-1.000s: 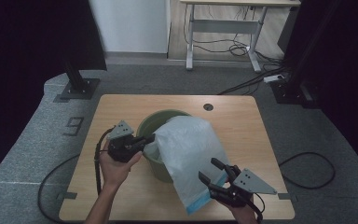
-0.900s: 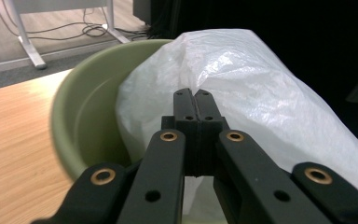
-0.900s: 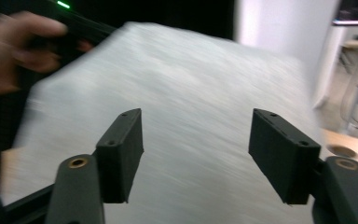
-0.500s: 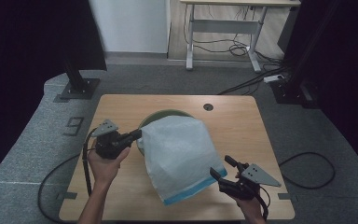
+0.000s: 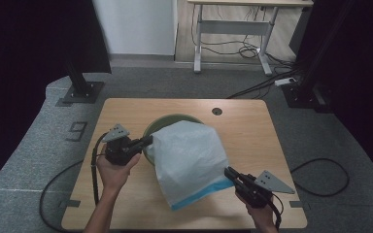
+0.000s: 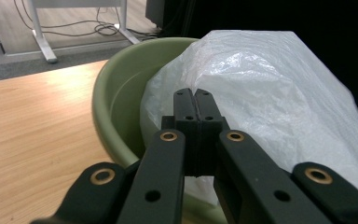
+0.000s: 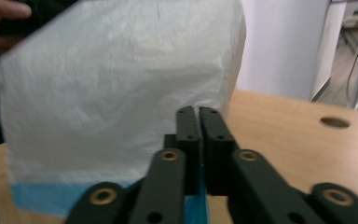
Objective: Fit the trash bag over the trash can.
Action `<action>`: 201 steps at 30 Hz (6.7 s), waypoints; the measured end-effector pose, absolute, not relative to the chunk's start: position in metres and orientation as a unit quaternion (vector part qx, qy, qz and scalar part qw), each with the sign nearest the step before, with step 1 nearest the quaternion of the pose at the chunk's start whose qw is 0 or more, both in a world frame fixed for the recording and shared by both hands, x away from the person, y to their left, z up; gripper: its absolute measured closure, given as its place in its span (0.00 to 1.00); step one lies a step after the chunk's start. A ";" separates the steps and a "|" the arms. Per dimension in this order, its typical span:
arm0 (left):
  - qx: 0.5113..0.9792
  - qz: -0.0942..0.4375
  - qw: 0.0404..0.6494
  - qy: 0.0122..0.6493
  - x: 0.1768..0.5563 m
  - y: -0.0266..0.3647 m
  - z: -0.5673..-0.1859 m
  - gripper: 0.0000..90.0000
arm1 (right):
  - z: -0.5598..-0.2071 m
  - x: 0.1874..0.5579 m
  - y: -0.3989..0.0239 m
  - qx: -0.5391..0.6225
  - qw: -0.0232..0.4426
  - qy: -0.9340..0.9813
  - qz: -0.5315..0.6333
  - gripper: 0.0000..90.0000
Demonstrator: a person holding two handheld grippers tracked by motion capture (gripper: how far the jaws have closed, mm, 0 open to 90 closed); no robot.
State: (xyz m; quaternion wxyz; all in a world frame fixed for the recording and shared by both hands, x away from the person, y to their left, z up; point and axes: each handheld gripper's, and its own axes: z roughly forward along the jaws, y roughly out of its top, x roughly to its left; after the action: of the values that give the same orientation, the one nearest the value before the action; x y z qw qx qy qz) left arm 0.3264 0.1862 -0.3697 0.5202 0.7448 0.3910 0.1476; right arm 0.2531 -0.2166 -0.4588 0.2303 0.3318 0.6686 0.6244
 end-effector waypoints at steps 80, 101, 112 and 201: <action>0.834 0.083 0.486 0.248 0.288 0.114 -0.361 0.44 | -0.397 0.267 -0.162 0.298 0.259 0.674 0.624 0.98; 0.815 0.065 0.506 0.276 0.296 0.120 -0.369 0.97 | -0.389 0.265 -0.172 0.284 0.264 0.668 0.635 0.98; 0.754 0.064 0.566 0.326 0.318 0.160 -0.354 1.00 | -0.388 0.260 -0.181 0.298 0.285 0.662 0.626 0.62; 0.796 0.065 0.529 0.286 0.326 0.112 -0.314 0.42 | -0.400 0.265 -0.152 0.288 0.339 0.694 0.566 0.99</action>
State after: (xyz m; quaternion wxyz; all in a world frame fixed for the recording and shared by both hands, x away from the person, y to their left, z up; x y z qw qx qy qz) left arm 0.3256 0.1124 -0.3144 0.5293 0.7961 0.2861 0.0651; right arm 0.2647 -0.1522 -0.4004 0.3390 0.2882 0.6940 0.5660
